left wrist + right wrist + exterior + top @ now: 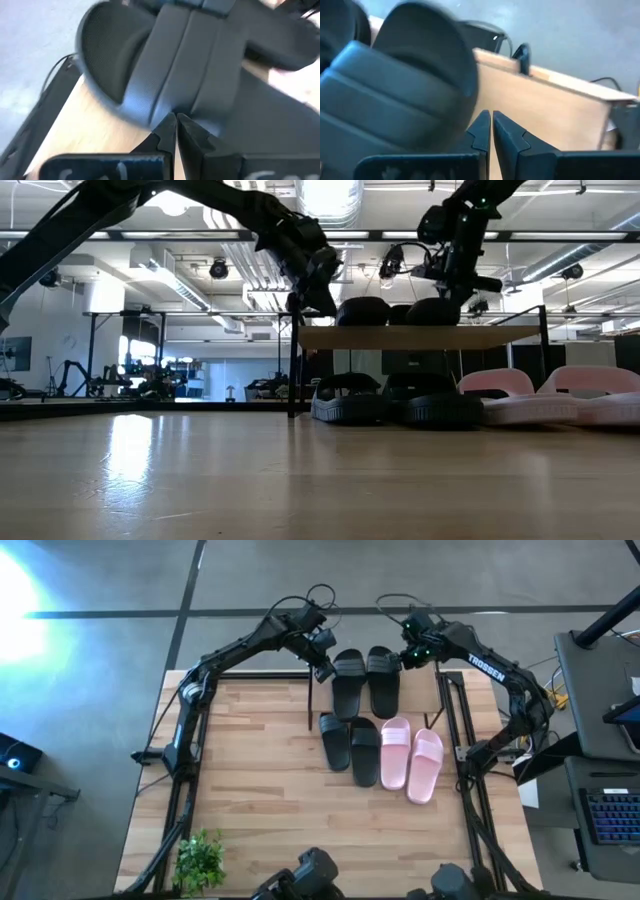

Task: Pick and place slides into the shelf
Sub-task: Adjust the black slides on the shelf

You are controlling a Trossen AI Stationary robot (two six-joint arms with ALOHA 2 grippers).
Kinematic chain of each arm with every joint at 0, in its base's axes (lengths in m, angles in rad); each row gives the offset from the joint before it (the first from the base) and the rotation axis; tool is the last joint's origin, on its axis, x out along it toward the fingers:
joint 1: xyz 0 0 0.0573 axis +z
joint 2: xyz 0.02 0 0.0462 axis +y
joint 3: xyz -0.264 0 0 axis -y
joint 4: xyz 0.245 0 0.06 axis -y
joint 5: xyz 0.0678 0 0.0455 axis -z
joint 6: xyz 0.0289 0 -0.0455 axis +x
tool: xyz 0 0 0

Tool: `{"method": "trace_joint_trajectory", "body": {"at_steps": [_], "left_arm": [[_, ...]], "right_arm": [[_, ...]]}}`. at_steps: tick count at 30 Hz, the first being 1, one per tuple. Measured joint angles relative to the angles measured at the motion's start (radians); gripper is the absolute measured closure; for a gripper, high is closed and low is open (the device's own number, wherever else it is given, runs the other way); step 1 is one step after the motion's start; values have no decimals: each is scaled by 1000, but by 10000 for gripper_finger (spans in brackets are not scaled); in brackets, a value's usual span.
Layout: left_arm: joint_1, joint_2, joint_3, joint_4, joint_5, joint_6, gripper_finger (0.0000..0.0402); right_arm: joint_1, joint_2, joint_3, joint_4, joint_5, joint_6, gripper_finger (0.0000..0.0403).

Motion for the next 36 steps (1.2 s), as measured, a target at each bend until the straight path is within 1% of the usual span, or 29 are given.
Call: {"method": "trace_joint_trajectory", "body": {"at_steps": [4,7,12,17,20,24,30,36], "left_arm": [[0,0,17,-78,-102,79,401],[0,-1,19,-130,-134,162,401],[-9,5,-4,-139,-128,182,401],[-19,29,-4,-104,-118,183,401],[-21,33,-7,-91,-85,180,401],[-32,44,-6,-63,-67,174,401],[-54,49,-7,-12,-59,173,401],[-66,49,-7,24,-49,171,401]], "right_arm": [[-2,0,32,-4,26,-10,390],[-1,0,39,-4,25,-12,390],[-1,1,25,-21,26,-20,390],[-1,9,21,-53,26,-37,390],[-1,9,21,-53,26,-44,390],[-1,9,21,-63,25,-75,390],[-1,9,21,-118,22,-115,390],[-1,9,21,-138,22,-125,390]]}}
